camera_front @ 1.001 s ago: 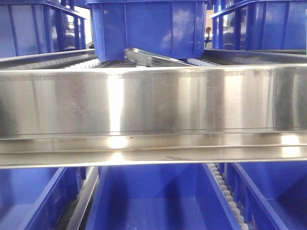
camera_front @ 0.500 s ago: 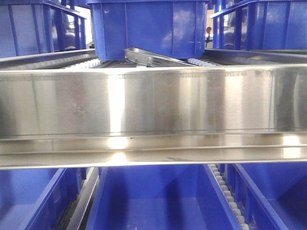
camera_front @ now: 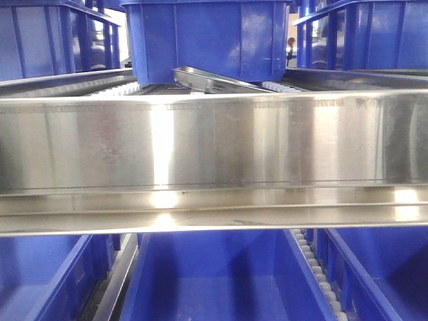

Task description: Move two blue bins to right shelf middle

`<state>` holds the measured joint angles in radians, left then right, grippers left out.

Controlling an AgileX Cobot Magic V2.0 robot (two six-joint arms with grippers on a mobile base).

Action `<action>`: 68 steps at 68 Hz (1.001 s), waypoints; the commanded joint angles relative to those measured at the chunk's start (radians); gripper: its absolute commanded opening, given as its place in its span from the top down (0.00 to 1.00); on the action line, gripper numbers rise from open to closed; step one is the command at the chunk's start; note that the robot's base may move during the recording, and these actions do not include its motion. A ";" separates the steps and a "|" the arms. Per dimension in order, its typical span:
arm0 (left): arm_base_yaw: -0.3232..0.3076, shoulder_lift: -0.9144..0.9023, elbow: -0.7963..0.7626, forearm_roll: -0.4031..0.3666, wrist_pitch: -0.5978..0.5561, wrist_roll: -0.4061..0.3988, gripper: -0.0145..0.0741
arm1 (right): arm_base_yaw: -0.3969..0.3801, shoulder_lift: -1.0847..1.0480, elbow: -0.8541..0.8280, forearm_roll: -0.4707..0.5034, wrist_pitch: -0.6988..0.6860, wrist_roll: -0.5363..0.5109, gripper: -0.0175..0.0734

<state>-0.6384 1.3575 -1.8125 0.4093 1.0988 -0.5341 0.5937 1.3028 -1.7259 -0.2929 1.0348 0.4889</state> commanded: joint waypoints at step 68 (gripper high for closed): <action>0.004 -0.024 -0.010 0.071 -0.026 -0.001 0.96 | -0.010 -0.016 -0.004 -0.072 -0.011 -0.004 0.99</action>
<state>-0.6384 1.3575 -1.8125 0.4110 1.0926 -0.5341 0.5937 1.3028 -1.7259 -0.2929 1.0310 0.4889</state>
